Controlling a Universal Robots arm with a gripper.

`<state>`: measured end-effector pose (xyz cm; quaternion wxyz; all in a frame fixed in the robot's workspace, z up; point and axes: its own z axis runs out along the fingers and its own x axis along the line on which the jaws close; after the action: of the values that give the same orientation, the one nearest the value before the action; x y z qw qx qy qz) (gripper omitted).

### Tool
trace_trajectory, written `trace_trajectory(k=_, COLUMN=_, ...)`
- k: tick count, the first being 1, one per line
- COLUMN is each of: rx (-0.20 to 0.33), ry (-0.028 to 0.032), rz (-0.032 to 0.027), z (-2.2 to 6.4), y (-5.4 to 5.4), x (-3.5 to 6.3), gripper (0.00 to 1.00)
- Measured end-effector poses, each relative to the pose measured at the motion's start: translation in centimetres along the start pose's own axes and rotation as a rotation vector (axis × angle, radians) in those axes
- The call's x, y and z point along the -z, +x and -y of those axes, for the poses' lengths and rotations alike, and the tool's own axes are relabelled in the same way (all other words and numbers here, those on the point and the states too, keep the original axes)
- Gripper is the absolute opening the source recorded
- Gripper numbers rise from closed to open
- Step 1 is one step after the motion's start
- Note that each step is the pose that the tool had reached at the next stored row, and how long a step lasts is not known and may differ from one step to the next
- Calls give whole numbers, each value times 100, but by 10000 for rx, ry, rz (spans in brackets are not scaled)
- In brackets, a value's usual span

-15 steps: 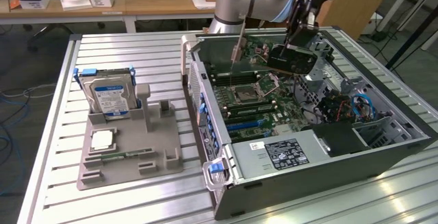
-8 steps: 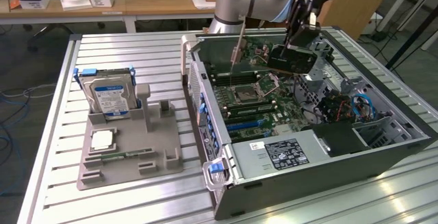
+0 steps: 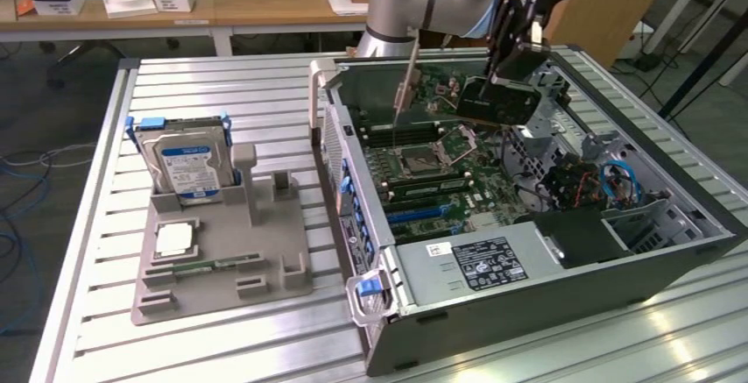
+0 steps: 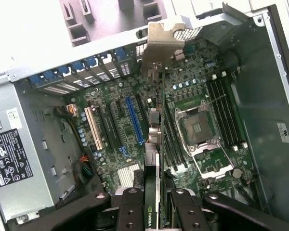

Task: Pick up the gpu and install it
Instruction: 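Insert the gpu into the slot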

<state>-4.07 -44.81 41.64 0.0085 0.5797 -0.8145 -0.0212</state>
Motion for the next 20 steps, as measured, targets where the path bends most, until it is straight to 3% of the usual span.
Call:
trace_trajectory(k=14, rx=1110, ry=-12, rz=-49, z=0, y=0, x=0, gripper=26)
trace_trajectory(k=20, rx=1178, ry=-13, rz=-53, z=1, y=0, x=0, gripper=26)
